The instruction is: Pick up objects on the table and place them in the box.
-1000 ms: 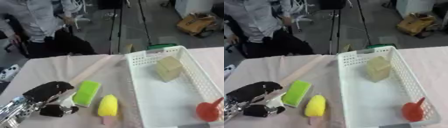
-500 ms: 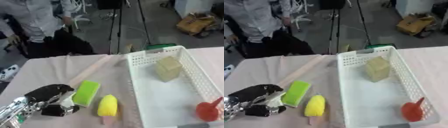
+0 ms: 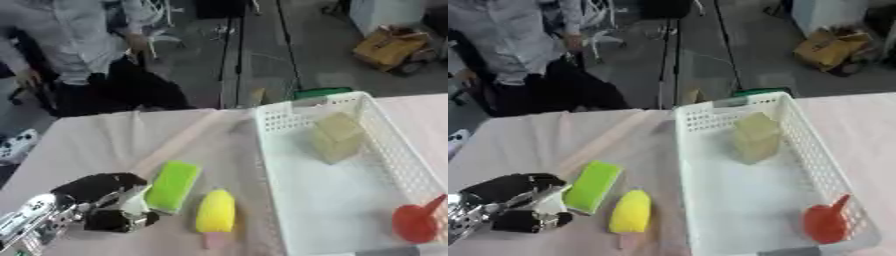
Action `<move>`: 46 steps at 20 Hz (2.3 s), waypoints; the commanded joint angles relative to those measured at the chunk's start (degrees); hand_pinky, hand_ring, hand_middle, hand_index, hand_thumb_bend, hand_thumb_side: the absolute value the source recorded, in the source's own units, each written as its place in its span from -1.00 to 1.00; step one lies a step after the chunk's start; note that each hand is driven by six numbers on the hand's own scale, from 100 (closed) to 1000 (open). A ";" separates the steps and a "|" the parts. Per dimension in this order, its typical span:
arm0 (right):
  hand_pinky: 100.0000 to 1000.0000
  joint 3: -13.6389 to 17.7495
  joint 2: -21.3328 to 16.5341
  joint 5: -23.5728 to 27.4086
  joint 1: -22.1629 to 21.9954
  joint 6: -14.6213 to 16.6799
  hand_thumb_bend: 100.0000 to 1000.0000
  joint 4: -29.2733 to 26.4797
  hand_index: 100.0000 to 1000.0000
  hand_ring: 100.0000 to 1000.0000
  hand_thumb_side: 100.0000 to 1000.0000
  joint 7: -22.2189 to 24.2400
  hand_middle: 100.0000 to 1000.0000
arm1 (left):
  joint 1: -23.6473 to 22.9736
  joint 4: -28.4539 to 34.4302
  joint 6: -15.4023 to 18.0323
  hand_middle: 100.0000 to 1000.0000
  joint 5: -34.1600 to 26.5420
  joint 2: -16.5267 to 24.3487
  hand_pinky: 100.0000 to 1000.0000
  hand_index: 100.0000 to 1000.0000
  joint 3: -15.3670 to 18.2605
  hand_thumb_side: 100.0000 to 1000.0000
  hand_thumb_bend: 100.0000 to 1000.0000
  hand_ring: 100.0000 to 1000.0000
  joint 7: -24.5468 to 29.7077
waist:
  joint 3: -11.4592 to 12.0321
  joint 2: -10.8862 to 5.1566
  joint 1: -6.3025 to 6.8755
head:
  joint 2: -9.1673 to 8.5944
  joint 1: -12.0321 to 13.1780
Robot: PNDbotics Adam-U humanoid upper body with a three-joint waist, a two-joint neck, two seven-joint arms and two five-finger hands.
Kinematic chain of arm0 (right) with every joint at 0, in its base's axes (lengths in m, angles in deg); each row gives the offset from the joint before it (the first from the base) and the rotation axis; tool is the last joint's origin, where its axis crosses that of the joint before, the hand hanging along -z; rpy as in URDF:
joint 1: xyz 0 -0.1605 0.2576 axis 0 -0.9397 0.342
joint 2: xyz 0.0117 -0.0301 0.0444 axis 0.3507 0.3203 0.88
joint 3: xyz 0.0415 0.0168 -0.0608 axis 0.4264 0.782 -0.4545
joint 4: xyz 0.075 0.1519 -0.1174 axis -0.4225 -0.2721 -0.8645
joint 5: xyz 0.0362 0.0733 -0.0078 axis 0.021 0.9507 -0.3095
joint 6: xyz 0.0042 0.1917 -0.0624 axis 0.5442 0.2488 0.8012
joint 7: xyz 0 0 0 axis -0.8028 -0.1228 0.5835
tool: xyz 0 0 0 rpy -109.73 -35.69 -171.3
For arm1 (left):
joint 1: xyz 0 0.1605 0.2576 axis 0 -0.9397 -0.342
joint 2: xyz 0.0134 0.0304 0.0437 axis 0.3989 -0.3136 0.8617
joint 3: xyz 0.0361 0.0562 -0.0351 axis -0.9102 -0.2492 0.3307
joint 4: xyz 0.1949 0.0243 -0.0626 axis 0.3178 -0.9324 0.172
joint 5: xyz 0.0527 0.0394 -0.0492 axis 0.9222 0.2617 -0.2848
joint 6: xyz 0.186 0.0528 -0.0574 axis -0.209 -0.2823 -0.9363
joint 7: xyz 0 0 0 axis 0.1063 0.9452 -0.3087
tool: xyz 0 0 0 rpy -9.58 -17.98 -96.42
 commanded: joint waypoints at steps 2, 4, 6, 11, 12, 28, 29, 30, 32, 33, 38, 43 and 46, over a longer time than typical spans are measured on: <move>0.64 0.03 -0.52 -0.12 0.18 0.79 -1.00 -0.99 0.21 0.60 1.00 -0.93 0.10 | 0.87 0.16 0.08 0.81 -0.14 0.90 0.41 1.00 0.54 0.97 0.10 0.85 0.38 | -0.10 -0.93 -0.33 | -0.78 0.19; 0.64 0.02 -0.50 -0.08 0.18 0.84 -1.00 -0.99 0.21 0.60 1.00 -0.92 0.10 | 0.89 0.05 0.32 0.81 -0.08 0.80 0.38 1.00 0.52 0.98 0.10 0.83 0.40 | -0.12 -0.92 -0.33 | -0.80 0.20; 0.64 -0.01 -0.48 -0.05 0.18 0.90 -1.00 -0.99 0.21 0.60 1.00 -0.86 0.10 | 0.96 -0.12 0.45 0.80 0.08 0.70 0.35 1.00 0.51 0.98 0.09 0.82 0.53 | -0.13 -0.92 -0.34 | -0.84 0.21; 0.64 0.02 -0.45 0.02 0.20 0.97 -1.00 -0.99 0.21 0.60 1.00 -0.79 0.10 | 1.16 -0.61 0.64 0.78 0.59 0.43 0.28 1.00 0.62 0.96 0.10 0.77 0.76 | -0.25 -0.90 -0.34 | -0.97 0.28; 0.64 0.00 -0.45 0.02 0.21 0.99 -1.00 -0.99 0.21 0.60 1.00 -0.76 0.10 | 1.23 -0.73 0.66 0.78 0.67 0.33 0.28 1.00 0.62 0.96 0.10 0.77 0.85 | -0.27 -0.89 -0.33 | -0.99 0.28; 0.65 0.12 -0.53 0.21 0.19 1.31 -1.00 -0.99 0.21 0.59 1.00 -0.81 0.10 | 1.46 -1.81 0.09 0.66 0.99 -0.13 -0.21 1.00 0.71 0.64 -0.06 0.53 0.63 | -0.36 -0.94 -0.43 | -1.05 0.42; 0.65 0.13 -0.54 0.21 0.18 1.33 -1.00 -0.99 0.21 0.59 1.00 -0.83 0.10 | 1.47 -1.85 0.01 0.65 0.95 -0.14 -0.25 1.00 0.73 0.60 -0.07 0.53 0.58 | -0.36 -0.95 -0.44 | -1.06 0.43; 0.65 0.14 -0.55 0.21 0.17 1.35 -1.00 -0.99 0.21 0.59 1.00 -0.84 0.10 | 1.48 -1.91 -0.08 0.65 0.90 -0.14 -0.25 1.00 0.75 0.60 -0.07 0.53 0.56 | -0.35 -0.96 -0.44 | -1.03 0.47; 0.65 0.16 -0.55 0.23 0.18 1.37 -1.00 -0.99 0.21 0.59 1.00 -0.84 0.10 | 1.48 -2.03 -0.20 0.65 0.83 -0.13 -0.28 1.00 0.76 0.55 -0.04 0.52 0.62 | -0.35 -0.96 -0.42 | -1.01 0.49; 0.65 0.17 -0.55 0.25 0.18 1.38 -1.00 -0.99 0.21 0.59 1.00 -0.84 0.10 | 1.48 -2.08 -0.25 0.64 0.80 -0.14 -0.30 1.00 0.78 0.54 -0.06 0.51 0.66 | -0.35 -0.96 -0.42 | -1.02 0.49; 0.65 0.19 -0.57 0.25 0.18 1.45 -1.00 -0.99 0.21 0.59 1.00 -0.80 0.10 | 1.50 -2.38 -0.56 0.61 0.29 -0.21 -0.36 1.00 0.95 0.53 -0.15 0.48 0.56 | -0.39 -0.95 -0.41 | -0.99 0.49; 0.65 0.24 -0.64 0.24 0.25 1.44 -1.00 -0.99 0.21 0.59 1.00 -0.88 0.10 | 1.45 -2.32 -0.86 0.59 -0.71 -0.14 -0.37 1.00 1.02 0.49 -0.24 0.48 0.50 | -0.32 -0.99 -0.41 | -1.02 0.46; 0.65 0.28 -0.69 0.25 0.29 1.49 -1.00 -0.99 0.21 0.59 1.00 -1.01 0.11 | 1.25 -2.40 -1.02 0.58 -1.17 -0.14 -0.39 1.00 1.02 0.47 -0.24 0.48 0.44 | -0.33 -1.01 -0.43 | -1.09 0.44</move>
